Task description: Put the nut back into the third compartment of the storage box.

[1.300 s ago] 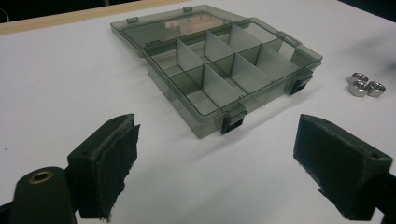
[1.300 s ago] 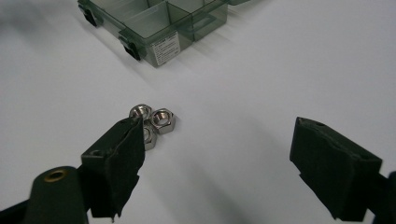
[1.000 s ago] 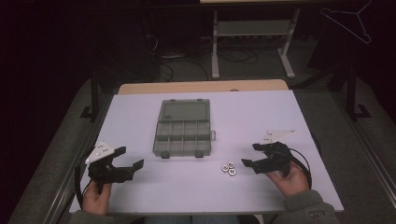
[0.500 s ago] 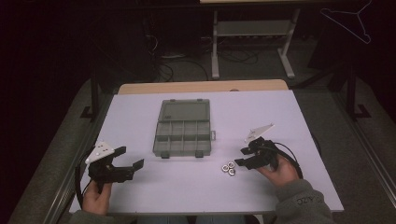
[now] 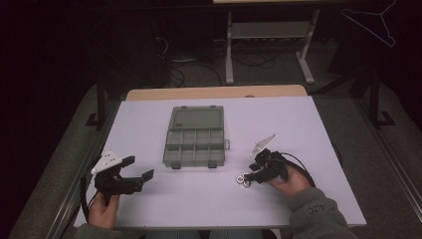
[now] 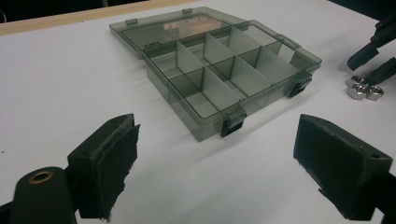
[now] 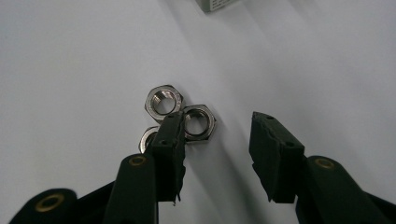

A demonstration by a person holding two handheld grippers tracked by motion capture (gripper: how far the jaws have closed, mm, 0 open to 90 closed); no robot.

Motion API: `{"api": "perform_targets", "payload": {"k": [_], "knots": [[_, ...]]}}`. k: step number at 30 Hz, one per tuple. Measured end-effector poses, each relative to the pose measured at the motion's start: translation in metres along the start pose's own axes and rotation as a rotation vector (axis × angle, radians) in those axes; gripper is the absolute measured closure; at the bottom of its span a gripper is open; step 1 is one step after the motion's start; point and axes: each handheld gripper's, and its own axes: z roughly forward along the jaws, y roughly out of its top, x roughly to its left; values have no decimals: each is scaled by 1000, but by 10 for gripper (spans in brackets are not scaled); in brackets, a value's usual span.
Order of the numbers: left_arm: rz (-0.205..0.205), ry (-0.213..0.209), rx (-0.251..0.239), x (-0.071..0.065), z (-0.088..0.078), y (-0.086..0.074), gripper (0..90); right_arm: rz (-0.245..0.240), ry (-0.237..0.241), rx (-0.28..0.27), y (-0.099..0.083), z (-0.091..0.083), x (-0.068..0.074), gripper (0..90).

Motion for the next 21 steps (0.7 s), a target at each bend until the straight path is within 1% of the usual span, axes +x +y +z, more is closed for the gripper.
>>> {"api": "perform_targets", "payload": {"k": [4, 6, 7, 9, 11, 13, 14, 16, 19, 21], "knots": [[-1, 1, -4, 0, 0, 0, 129, -2, 9, 8, 3, 1, 0, 548], [-7, 1, -4, 0, 0, 0, 128, -22, 4, 24, 8, 2, 1, 560], [-5, 1, -4, 0, 0, 0, 128, -22, 4, 24, 8, 2, 1, 560], [-6, 0, -4, 0, 0, 0, 128, -46, -2, 44, 13, 5, 2, 585], [-6, 1, -4, 0, -1, 0, 128, -48, 0, 45, 14, 6, 2, 597], [-9, 0, -8, 1, -1, 0, 128, -57, -5, 78, 14, 10, 1, 615], [-9, -1, -7, 1, -1, 0, 128, -57, -5, 78, 14, 10, 1, 615], [-13, -2, -9, 1, -1, 1, 128, -67, -13, 81, 14, 11, 2, 677], [-14, -3, -9, 0, -1, 1, 128, -72, -17, 82, 15, 11, 2, 683], [-14, -3, -9, 0, -1, 1, 128, -78, -19, 92, 16, 11, 3, 691]]}}
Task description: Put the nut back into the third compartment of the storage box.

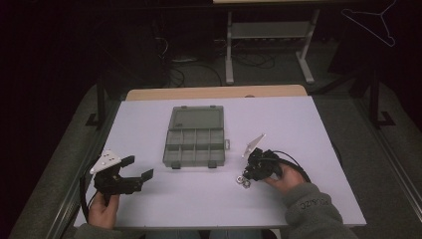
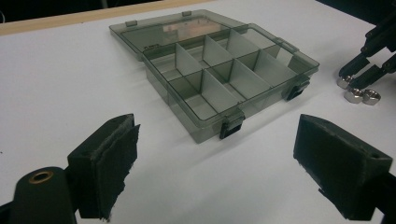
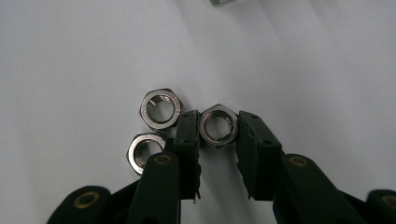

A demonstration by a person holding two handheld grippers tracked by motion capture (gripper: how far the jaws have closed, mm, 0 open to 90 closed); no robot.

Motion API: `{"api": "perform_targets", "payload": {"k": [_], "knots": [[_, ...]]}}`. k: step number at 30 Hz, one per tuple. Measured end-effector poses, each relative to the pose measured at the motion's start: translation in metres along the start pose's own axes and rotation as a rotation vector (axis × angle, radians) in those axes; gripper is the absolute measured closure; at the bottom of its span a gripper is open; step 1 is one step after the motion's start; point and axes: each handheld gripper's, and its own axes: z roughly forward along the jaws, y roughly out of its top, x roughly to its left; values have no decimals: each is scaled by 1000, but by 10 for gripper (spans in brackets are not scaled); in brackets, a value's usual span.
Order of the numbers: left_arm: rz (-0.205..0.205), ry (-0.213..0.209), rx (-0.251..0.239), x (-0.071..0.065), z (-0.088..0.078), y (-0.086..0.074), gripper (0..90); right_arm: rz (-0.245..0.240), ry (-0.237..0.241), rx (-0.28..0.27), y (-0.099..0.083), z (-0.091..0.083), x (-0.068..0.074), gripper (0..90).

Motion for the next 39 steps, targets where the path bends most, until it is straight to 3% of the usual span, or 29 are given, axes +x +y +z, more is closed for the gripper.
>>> {"api": "perform_targets", "payload": {"k": [6, 19, 25, 39], "knots": [[-1, -1, 7, 0, 0, 0, 129, 27, 6, 5, 2, -2, -2, 693], [1, 2, 8, 1, -1, 0, 128, 72, 24, -81, 20, -23, -15, 693], [1, 1, 0, 1, -1, 0, 128, 76, 32, -114, 36, -33, -23, 693], [1, 2, -4, 0, -1, 0, 128, 64, 45, -140, 65, -35, -33, 693]]}}
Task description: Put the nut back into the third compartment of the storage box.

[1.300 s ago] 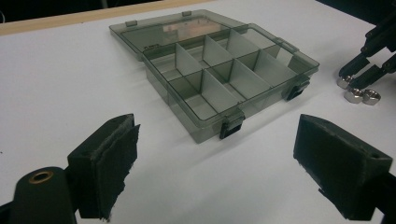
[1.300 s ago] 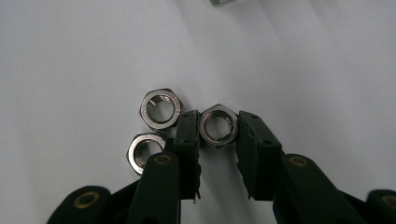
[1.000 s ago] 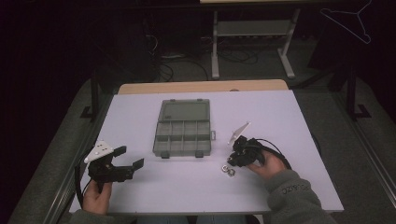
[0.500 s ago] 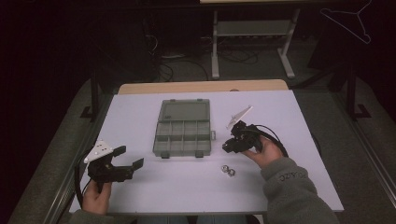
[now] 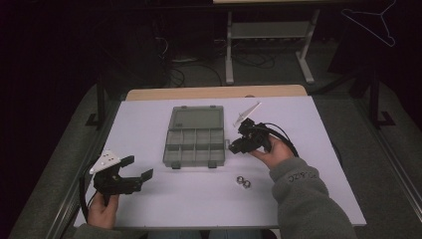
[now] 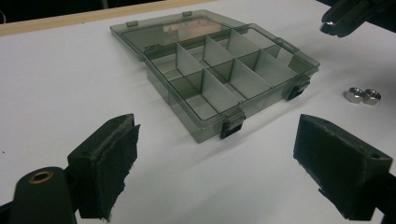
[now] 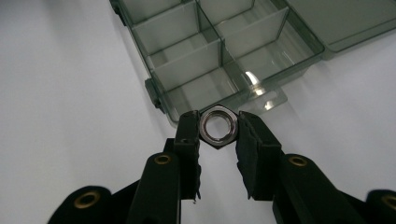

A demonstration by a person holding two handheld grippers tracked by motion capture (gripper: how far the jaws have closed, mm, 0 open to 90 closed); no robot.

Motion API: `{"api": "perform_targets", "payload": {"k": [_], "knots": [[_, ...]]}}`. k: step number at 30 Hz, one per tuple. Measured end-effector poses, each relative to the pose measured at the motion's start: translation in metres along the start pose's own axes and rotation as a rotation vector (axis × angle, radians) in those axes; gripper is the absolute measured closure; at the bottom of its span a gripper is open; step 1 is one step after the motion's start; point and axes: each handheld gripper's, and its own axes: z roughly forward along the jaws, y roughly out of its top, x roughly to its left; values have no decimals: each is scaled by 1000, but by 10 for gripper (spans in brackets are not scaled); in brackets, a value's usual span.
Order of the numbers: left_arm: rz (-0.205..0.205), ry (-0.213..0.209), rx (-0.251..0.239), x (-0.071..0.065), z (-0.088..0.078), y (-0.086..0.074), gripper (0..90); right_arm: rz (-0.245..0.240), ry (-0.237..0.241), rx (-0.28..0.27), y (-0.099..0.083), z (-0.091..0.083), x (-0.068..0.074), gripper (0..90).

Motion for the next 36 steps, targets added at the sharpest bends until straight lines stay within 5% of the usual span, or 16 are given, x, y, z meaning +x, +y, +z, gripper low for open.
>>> {"api": "perform_targets", "payload": {"k": [18, 36], "knots": [[3, -4, -2, 0, 0, 0, 128, -24, 13, -20, 39, 8, -5, 692], [8, -7, 7, 0, -1, 0, 128, -39, 25, 9, 84, 42, -9, 692]]}}
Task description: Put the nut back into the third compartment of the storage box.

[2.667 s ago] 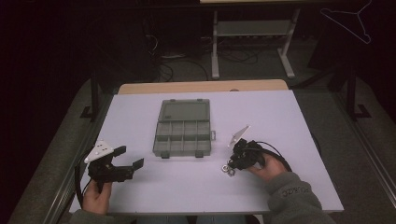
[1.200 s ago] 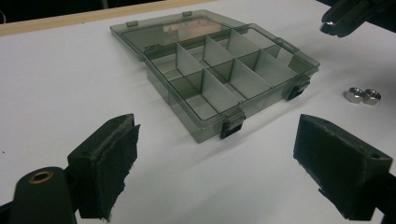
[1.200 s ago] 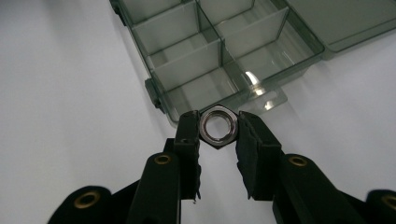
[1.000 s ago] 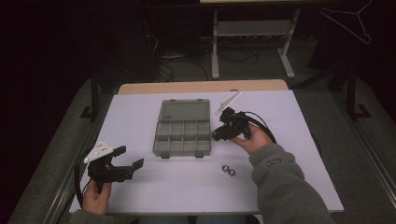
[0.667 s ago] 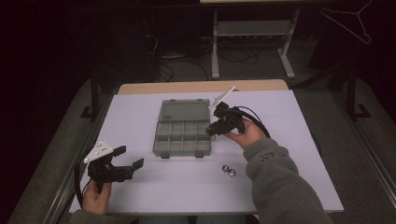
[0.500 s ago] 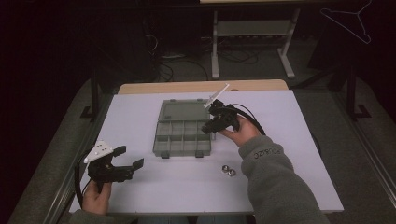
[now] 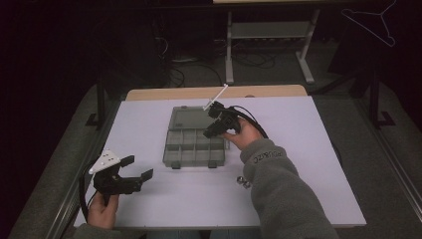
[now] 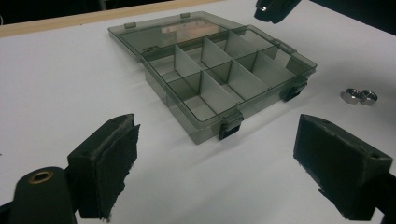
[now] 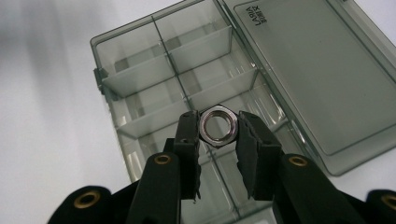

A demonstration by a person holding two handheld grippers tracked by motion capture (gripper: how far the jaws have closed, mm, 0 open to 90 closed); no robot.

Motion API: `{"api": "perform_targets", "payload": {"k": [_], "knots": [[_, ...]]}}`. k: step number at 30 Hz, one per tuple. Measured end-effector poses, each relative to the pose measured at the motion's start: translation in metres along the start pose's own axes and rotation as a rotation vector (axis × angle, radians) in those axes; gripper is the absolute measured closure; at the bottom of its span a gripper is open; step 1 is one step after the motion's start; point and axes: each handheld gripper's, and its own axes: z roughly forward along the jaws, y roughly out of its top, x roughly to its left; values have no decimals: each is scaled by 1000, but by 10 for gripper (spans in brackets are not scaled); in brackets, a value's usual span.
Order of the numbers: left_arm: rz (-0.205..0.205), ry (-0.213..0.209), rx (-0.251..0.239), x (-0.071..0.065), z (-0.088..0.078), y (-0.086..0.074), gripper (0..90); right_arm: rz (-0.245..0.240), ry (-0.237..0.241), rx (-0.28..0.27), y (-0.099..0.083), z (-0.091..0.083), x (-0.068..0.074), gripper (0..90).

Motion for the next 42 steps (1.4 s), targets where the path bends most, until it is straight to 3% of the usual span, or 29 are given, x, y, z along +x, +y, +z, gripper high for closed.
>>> {"api": "perform_targets", "payload": {"k": [11, 24, 34, 42], "knots": [[-5, -2, -6, 0, 0, 0, 128, 31, -8, 13, 11, 22, -6, 693], [-6, -4, -6, 0, -1, 0, 128, 52, -16, 48, 10, 48, -12, 692], [-9, -6, -10, 0, -1, 0, 128, 72, -11, 57, 8, 56, -14, 687], [-11, -5, -15, 0, -1, 1, 128, 66, -5, 36, 8, 52, -13, 660]]}}
